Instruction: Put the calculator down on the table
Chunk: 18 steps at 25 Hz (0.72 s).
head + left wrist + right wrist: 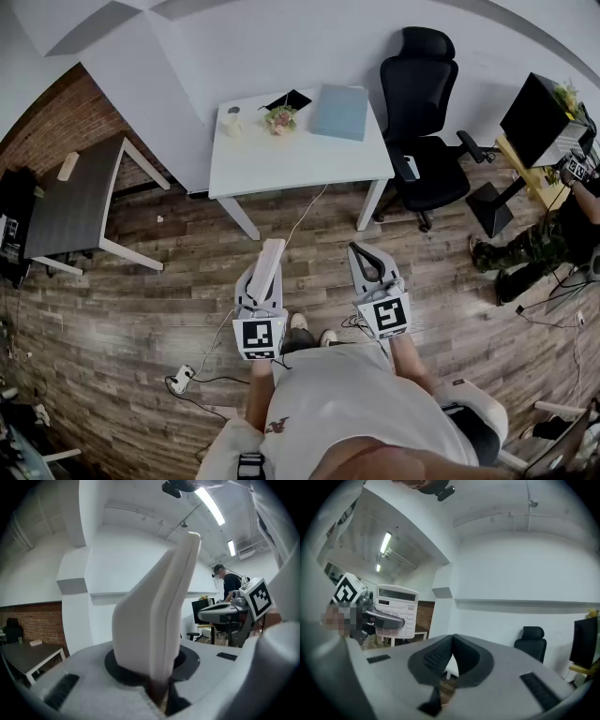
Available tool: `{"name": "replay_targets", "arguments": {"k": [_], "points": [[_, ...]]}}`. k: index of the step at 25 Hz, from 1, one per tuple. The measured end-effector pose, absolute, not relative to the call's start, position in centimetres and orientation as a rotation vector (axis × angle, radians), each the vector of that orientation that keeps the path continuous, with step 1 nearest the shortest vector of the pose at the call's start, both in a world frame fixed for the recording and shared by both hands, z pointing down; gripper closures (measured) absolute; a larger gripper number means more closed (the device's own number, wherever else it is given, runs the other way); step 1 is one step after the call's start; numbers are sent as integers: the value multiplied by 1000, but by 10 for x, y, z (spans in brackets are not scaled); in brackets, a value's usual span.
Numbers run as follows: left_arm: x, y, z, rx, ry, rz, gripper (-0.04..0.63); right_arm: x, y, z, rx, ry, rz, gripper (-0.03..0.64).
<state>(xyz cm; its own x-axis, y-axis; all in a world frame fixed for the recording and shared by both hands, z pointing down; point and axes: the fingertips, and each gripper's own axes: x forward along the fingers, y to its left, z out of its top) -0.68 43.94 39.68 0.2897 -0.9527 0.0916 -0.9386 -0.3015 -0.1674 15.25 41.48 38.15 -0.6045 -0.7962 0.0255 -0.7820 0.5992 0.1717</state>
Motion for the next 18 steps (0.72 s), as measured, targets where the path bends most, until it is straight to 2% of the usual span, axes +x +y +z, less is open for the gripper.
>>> {"name": "replay_targets", "arguments": {"k": [4, 7, 10, 14, 18], "points": [[-5, 438, 396, -2455, 1803, -266, 523, 153, 414, 378, 1363, -2747, -204, 602], [-4, 438, 397, -2454, 1806, -265, 523, 156, 410, 381, 1393, -2737, -200, 514], [-6, 435, 398, -2453, 1810, -266, 523, 157, 404, 384, 1406, -2721, -214, 397], [-11, 428, 400, -2449, 1825, -263, 523, 156, 396, 385, 1415, -2705, -215, 353], [-18, 417, 402, -2449, 1832, -264, 523, 151, 386, 389, 1413, -2697, -210, 343]]}}
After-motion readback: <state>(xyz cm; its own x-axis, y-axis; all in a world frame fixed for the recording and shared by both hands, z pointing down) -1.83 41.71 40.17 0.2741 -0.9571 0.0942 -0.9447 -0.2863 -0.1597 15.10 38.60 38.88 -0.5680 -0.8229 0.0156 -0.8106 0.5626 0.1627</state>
